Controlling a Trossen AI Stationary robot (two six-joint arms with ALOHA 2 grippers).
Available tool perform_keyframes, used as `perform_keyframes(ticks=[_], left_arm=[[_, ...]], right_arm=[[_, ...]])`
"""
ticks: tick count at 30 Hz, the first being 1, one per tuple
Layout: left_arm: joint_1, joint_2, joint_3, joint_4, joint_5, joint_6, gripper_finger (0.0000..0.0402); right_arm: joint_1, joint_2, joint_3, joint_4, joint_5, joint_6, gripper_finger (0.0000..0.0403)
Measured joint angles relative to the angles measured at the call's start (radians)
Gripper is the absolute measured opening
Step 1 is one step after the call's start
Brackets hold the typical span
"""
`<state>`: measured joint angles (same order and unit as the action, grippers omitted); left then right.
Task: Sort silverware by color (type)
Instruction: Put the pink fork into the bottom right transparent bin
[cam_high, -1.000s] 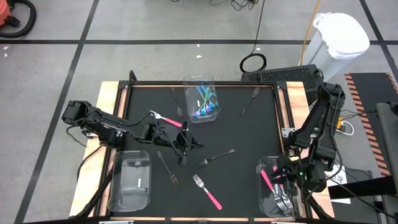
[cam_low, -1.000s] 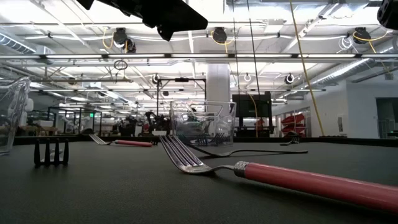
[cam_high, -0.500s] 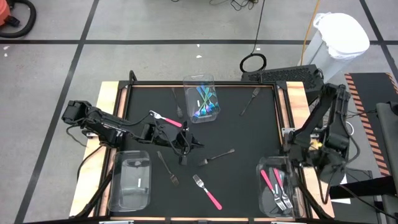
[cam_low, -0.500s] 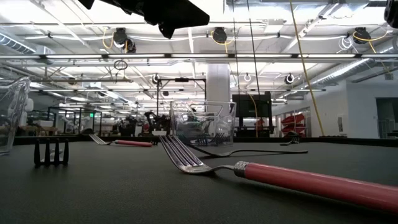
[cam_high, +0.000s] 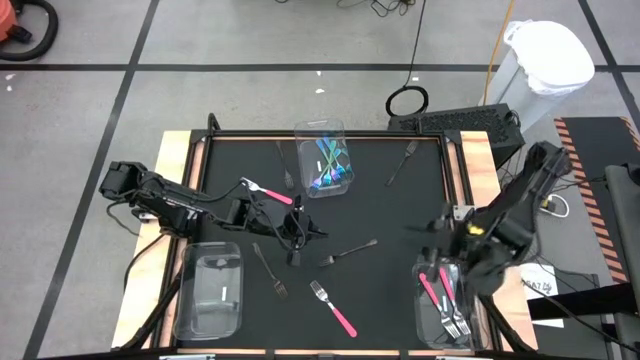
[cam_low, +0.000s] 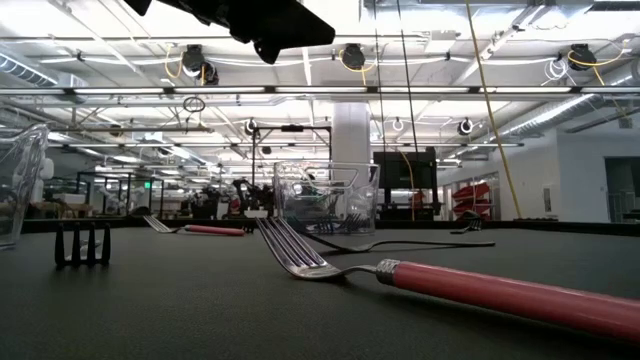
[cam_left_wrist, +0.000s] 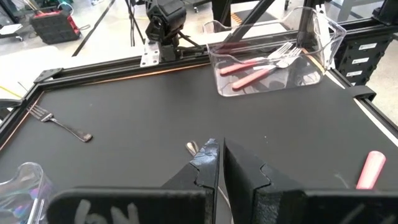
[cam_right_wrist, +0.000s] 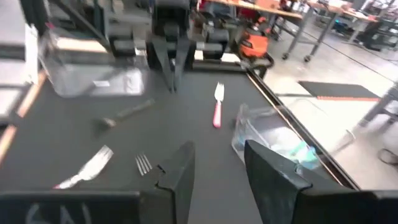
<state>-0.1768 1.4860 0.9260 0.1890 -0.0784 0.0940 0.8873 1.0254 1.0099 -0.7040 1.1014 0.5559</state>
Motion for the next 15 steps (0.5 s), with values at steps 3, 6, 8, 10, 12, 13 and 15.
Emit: perform_keyframes(ticks=[3,6,8,10,12,13,15], left_arm=[[0.0,0.0,0.0,0.0,0.0,0.0,0.0026],[0.0,0.0,0.0,-0.005,0.0,0.0,0.0026],[0.0,0.008,0.0,-0.012,0.001,0.0,0.0026],[0.0,0.019,0.0,-0.018,0.005,0.0,0.0026],[0.0,0.039,-0.001,-0.01,0.027,0.0,0.0026],[0.0,0.049,-0.001,-0.005,0.039,0.0,0.0026],[0.0,0.071,-0.001,-0.007,0.056,0.014,0.0026]], right_arm=[[-0.021,0.034,-0.005,0.02,-0.012,-0.023,0.0136],[-0.028,0.057,-0.005,0.04,-0.028,-0.077,0.0136],[-0.031,0.067,-0.005,0.051,-0.029,-0.111,0.0136],[-0.041,0.075,-0.005,0.062,-0.028,-0.143,0.0136],[-0.052,0.083,-0.005,0.064,-0.028,-0.166,0.0136],[-0.059,0.087,-0.005,0.068,-0.029,-0.177,0.0136],[-0.072,0.093,-0.005,0.078,-0.028,-0.188,0.0136]])
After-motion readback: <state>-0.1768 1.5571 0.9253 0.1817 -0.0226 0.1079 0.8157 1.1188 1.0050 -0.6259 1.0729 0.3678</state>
